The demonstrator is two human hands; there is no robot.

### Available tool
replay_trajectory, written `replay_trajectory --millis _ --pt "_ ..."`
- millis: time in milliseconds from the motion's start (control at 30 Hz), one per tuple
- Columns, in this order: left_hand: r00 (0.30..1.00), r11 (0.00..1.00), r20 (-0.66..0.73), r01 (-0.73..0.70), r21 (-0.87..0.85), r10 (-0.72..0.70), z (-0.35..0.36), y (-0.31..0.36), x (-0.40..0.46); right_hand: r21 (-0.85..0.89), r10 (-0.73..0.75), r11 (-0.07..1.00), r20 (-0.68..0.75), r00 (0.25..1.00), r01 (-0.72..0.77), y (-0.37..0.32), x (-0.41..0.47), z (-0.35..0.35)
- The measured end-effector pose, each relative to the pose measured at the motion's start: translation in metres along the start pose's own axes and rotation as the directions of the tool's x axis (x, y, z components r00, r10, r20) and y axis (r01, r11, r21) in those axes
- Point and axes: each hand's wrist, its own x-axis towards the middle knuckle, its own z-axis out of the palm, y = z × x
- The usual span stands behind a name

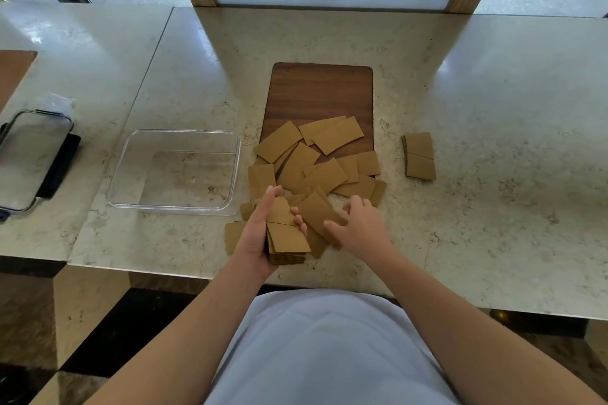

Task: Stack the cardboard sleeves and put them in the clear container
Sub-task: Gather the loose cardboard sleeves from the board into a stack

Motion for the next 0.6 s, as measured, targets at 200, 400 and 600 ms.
replay_trajectory --millis 200,400,600 --pt "1.000 1.000 -0.003 0.018 -0.004 -0.018 -0.007 0.003 -0.004 -0.310 -0.201 0.935 -0.067 0.977 0.171 0.008 0.012 0.024" --pt "0.997 0.998 -0.062 0.052 0.039 -0.050 -0.015 0.002 -0.004 0.150 -0.004 0.988 0.219 0.976 -0.030 0.005 0.013 0.010" --pt "0.983 0.981 -0.095 0.167 0.100 -0.158 -0.019 0.001 -0.005 0.648 -0.169 0.701 0.555 0.814 -0.296 0.013 -0.006 -0.026"
